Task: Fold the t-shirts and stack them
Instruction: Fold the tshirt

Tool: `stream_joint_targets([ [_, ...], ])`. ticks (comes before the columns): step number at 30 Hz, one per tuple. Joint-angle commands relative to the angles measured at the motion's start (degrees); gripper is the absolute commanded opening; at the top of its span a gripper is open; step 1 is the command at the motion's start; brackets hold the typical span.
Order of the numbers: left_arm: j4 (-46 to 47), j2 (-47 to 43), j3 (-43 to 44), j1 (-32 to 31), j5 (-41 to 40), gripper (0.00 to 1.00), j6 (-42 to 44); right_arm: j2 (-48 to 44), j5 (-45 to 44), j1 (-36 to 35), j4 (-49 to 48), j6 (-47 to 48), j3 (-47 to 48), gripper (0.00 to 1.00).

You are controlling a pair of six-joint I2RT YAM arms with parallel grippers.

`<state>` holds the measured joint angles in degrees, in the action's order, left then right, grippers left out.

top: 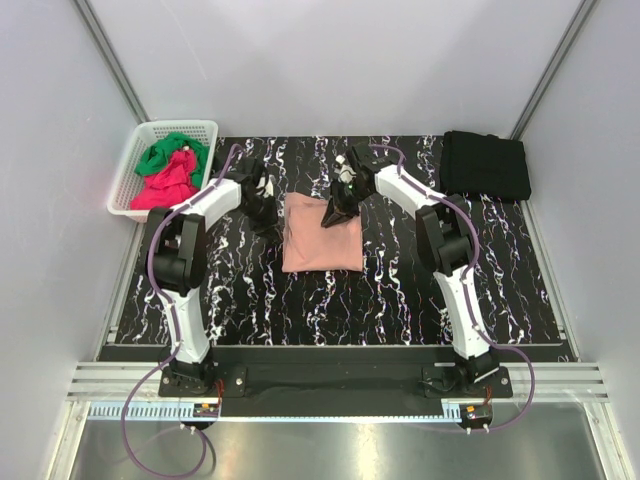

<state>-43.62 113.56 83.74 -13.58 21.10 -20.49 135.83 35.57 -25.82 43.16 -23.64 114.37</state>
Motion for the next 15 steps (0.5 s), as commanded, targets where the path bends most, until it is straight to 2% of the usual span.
stream_joint_targets([
  [1,0.37,-1.49,1.95,-0.48,0.16,0.16,0.72,0.4,0.11,0.16,-0.35,1.23,3.49,0.2],
  [15,0.29,-0.09,1.6,-1.62,2.1,0.17,2.12,4.17,0.02,0.33,-0.44,1.23,6.57,0.2],
])
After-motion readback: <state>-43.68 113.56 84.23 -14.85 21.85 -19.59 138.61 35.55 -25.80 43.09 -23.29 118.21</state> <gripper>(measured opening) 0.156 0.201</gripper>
